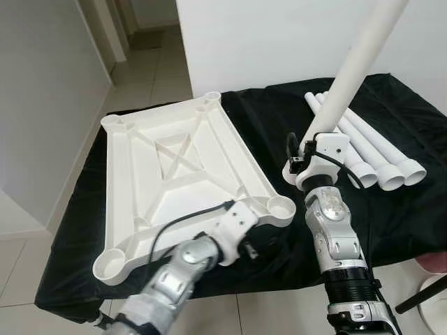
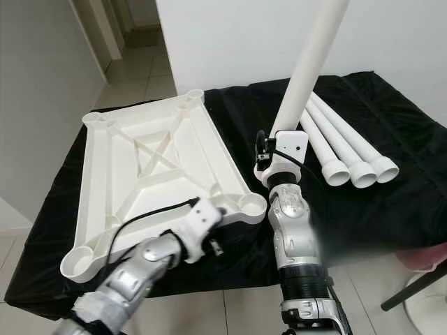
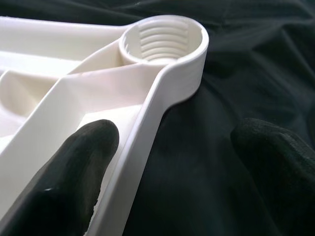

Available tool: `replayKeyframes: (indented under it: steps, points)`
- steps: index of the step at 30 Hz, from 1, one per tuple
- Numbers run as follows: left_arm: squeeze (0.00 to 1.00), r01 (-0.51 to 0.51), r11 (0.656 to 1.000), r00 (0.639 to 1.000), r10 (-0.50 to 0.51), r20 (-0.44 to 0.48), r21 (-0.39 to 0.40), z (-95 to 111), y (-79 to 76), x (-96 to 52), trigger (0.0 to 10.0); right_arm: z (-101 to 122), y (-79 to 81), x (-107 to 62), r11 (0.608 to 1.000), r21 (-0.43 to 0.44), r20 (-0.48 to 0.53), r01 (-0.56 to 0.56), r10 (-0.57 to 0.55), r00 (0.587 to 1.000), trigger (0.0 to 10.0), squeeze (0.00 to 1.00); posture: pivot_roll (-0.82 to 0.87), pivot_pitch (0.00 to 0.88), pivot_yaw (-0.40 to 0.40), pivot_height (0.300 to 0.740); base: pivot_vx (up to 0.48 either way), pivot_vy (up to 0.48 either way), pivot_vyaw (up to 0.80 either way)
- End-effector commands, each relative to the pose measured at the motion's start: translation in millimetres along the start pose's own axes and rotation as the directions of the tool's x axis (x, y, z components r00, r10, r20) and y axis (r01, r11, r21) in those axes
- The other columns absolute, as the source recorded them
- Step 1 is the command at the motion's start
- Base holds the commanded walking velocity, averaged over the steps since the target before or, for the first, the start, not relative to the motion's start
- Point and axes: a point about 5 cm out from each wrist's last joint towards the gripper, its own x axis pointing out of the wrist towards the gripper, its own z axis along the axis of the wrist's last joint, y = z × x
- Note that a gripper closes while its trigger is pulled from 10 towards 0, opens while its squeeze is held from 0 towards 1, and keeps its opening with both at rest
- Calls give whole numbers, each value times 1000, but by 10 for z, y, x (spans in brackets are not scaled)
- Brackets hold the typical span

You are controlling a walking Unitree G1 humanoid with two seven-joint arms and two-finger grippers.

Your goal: Building children table

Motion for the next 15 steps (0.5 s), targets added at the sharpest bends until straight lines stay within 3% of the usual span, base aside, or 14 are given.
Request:
replayKeyframes:
  steps: [1, 5, 6, 7, 11, 15]
  points:
    - [0, 32, 999, 999, -32, -7, -43, -42, 26, -100, 10000, 40, 95, -4, 999, 9, 26, -39, 38, 999, 10000, 0, -79, 0, 108, 740, 0, 0, 0]
    - [0, 33, 996, 997, -27, 74, -85, 47, 61, -187, 10000, 31, 106, -5, 999, 8, 25, -47, 47, 999, 10000, 0, -72, 0, 105, 740, 0, 0, 0]
    - [0, 2, 990, 986, 21, 166, -139, 164, 133, -290, 10000, 30, 114, 12, 999, 8, 28, -54, 54, 998, 10000, 0, -65, 0, 101, 740, 0, 0, 0]
    - [0, -12, 990, 984, 37, 176, -142, 179, 151, -314, 10000, 31, 116, 17, 998, 8, 29, -56, 55, 998, 10000, 0, -65, 0, 101, 740, 0, 0, 0]
    - [0, -15, 993, 987, 34, 160, -120, 165, 144, -340, 10000, 31, 123, 22, 998, 8, 30, -60, 60, 998, 10000, 0, -62, 0, 99, 740, 0, 0, 0]
    - [0, -4, 1000, 995, 5, 95, -5, 126, 142, -475, 10000, 19, 133, 20, 998, 8, 26, -68, 67, 997, 10000, 0, -55, 0, 93, 740, 0, 0, 0]
